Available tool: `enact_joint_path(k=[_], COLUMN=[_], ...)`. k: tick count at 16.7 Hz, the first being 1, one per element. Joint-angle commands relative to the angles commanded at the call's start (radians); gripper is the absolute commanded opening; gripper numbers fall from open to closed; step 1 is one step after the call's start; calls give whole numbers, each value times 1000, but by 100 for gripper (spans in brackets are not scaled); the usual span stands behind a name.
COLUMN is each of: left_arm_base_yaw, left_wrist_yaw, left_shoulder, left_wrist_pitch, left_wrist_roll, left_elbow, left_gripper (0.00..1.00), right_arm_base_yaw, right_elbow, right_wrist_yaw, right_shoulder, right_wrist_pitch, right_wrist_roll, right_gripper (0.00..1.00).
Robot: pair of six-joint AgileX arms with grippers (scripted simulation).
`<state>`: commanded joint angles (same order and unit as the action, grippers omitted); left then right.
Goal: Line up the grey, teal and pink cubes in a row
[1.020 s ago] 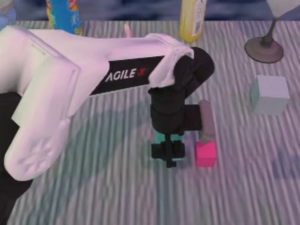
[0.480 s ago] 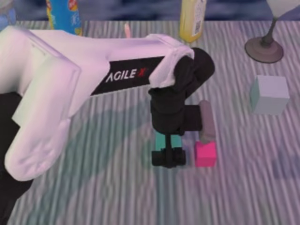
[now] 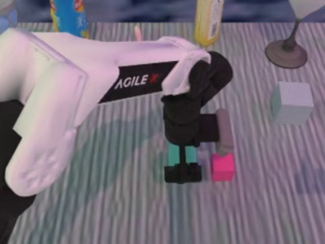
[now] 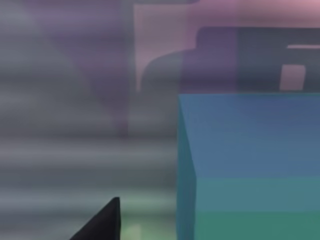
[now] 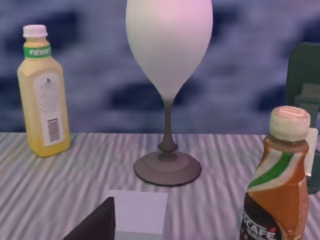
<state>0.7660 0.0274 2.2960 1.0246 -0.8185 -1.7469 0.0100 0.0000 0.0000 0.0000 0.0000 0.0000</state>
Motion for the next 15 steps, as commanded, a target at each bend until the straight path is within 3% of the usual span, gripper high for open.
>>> enact_joint_path(k=[8, 15], left_arm_base_yaw=[-22, -30], left_wrist_yaw=[0, -2], left_shoulder=[-54, -82], left_wrist_pitch=[235, 222], left_wrist_roll=[-1, 8], left_elbow=[-179, -156], left_gripper=[100, 100], right_arm_base_yaw=[0, 4], right_elbow=[0, 30], right_wrist_yaw=[0, -1], right_shoulder=[0, 30], right_wrist_pitch=[0, -22], right_wrist_roll=[0, 4], right_gripper=[100, 100])
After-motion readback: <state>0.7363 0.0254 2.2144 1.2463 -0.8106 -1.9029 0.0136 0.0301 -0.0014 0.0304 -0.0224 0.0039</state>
